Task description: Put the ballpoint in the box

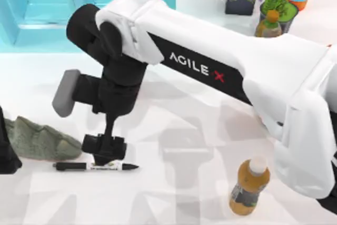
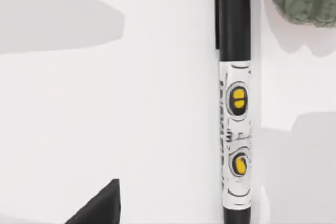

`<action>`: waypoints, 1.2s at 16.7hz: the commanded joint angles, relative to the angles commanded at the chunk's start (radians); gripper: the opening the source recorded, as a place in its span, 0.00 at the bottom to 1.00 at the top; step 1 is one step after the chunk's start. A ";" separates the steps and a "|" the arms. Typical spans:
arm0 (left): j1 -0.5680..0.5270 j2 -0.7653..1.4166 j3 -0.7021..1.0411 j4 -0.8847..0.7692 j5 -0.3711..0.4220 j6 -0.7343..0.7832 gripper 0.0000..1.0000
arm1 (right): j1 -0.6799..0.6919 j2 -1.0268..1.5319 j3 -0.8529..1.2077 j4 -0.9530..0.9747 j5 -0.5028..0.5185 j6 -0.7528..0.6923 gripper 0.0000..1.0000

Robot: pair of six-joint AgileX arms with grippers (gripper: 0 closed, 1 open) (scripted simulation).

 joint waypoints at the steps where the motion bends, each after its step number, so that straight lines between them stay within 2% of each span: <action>1: 0.000 0.000 0.000 0.000 0.000 0.000 1.00 | 0.001 0.010 0.016 -0.004 -0.007 -0.009 1.00; 10: 0.000 0.000 0.000 0.000 0.000 0.000 1.00 | -0.002 0.021 0.018 0.010 -0.012 -0.017 1.00; 20: 0.000 0.000 0.000 0.000 0.000 0.000 1.00 | 0.055 0.129 -0.127 0.279 -0.003 0.042 1.00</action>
